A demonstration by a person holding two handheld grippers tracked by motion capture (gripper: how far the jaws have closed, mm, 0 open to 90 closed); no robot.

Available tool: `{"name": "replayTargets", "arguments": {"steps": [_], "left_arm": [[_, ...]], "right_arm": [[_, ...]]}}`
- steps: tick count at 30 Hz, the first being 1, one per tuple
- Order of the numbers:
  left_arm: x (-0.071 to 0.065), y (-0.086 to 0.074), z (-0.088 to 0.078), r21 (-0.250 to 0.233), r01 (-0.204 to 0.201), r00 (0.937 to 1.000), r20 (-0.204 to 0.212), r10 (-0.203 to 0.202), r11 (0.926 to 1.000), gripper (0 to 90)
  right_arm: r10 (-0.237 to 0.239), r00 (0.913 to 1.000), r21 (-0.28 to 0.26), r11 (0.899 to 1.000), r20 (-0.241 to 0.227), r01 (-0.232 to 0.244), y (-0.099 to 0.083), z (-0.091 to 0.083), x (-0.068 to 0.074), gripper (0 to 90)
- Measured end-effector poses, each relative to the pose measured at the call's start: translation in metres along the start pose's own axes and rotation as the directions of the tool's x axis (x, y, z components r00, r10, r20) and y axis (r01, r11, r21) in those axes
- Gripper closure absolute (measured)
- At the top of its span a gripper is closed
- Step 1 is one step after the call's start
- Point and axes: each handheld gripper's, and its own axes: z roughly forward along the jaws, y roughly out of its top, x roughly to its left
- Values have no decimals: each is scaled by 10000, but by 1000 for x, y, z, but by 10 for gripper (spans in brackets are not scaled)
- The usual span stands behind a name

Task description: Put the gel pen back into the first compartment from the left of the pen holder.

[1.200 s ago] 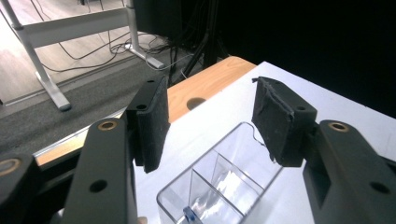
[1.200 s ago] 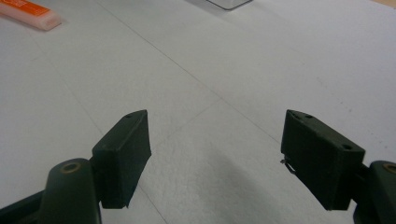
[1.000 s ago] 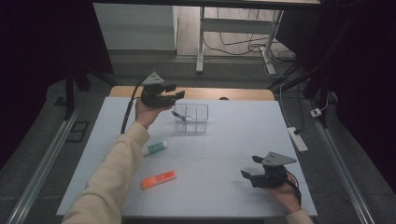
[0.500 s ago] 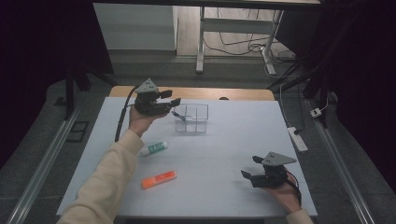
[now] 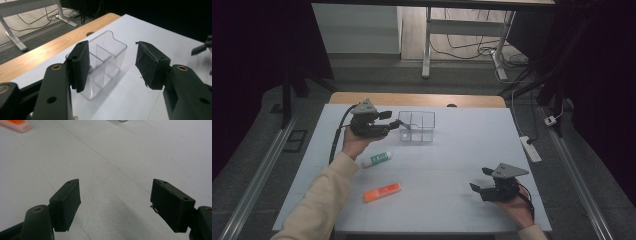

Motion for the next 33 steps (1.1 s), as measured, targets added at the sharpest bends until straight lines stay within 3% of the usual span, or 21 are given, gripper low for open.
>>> {"name": "replayTargets", "arguments": {"steps": [7,17,22,30,33], "left_arm": [[-12,-21,-8,348,-224,9997,-17,225,9991,440],[-27,-44,-21,1212,-661,9978,160,647,9904,424],[-28,-52,-22,1486,-553,9982,312,512,9874,415],[-36,-60,-28,2252,-698,9976,138,685,9718,396],[-39,-61,-32,2370,-723,9973,266,679,9688,392]], "right_arm": [[14,10000,-46,10000,12,-14,0,-1,0,231],[60,10000,-123,9999,57,-59,0,-3,0,232],[51,10000,-96,9999,83,-50,0,-3,0,232],[21,10000,-94,10000,53,-20,0,-3,0,232],[14,10000,-81,10000,30,-14,0,-2,0,232]]}}
